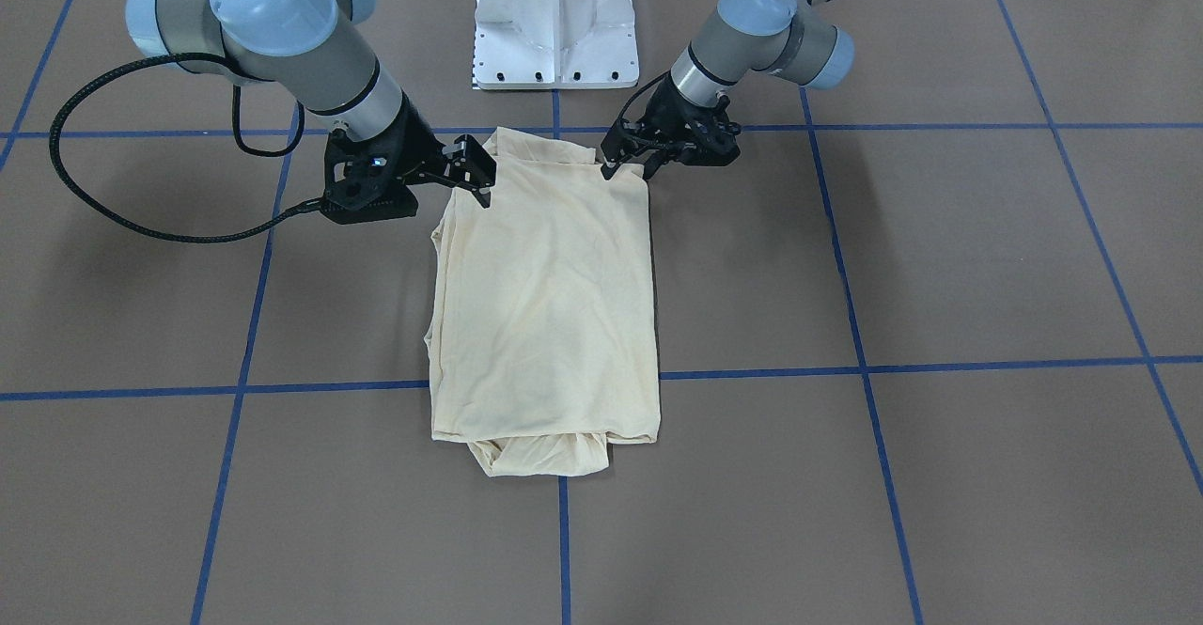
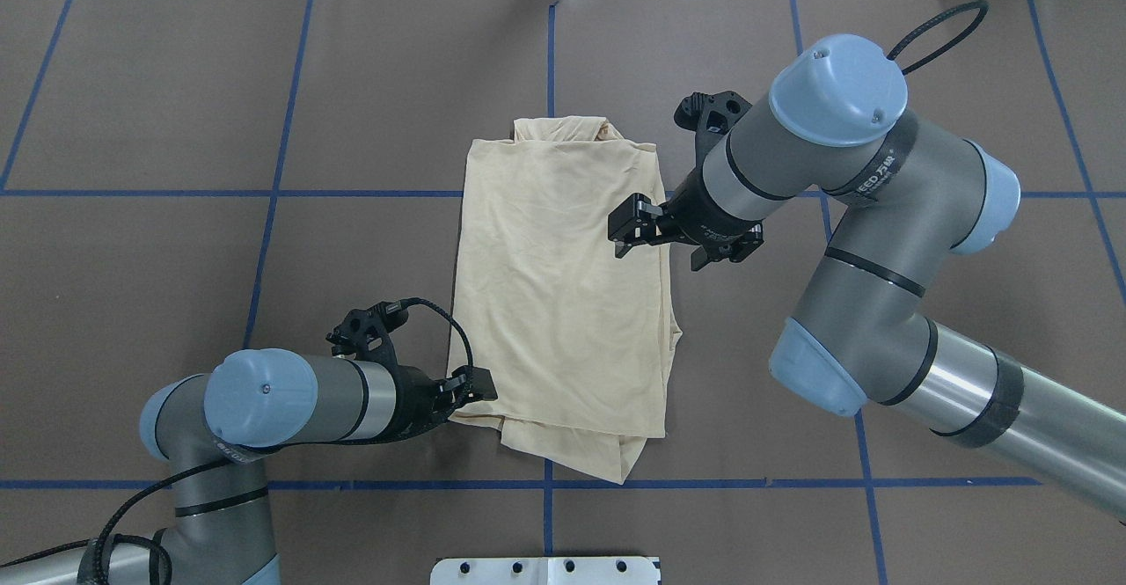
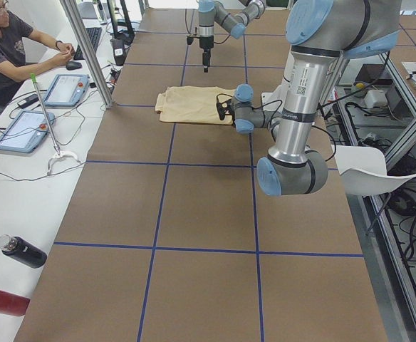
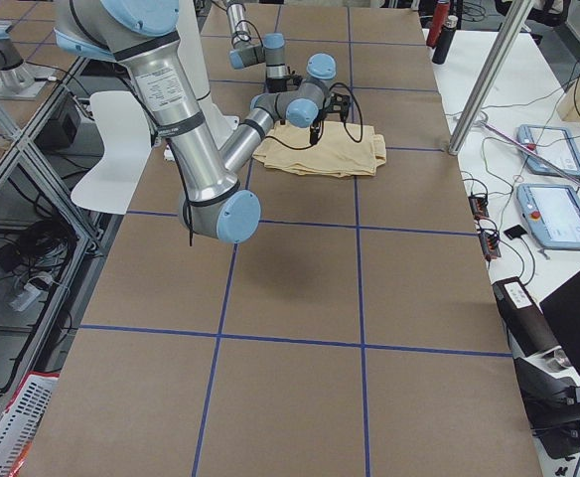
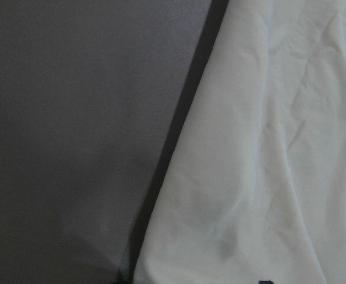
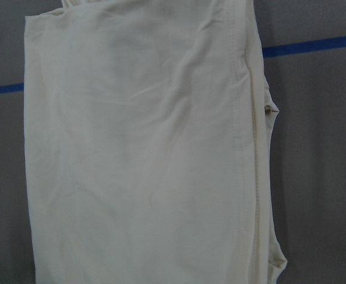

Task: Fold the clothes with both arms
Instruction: 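Grasp the shirt's near corner with the left gripper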

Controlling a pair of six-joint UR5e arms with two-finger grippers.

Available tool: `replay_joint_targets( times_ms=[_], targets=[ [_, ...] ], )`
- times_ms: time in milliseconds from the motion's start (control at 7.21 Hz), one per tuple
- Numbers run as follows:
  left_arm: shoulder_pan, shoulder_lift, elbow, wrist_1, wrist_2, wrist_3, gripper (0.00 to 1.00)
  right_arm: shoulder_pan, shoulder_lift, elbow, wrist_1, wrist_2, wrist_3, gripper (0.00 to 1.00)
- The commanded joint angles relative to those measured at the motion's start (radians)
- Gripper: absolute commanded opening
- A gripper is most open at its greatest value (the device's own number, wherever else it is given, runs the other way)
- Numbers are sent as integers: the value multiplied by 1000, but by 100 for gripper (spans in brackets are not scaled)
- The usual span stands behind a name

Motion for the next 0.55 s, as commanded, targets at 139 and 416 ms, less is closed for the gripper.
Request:
replay_joint_targets(
  times_ms=[139, 416],
  targets=[
    [0, -1, -2, 0, -1, -1, 70, 6, 0, 0, 0, 2, 0, 100],
    [0, -3, -2, 1, -1, -1, 49, 7, 0, 0, 0, 2, -2, 100]
  ],
)
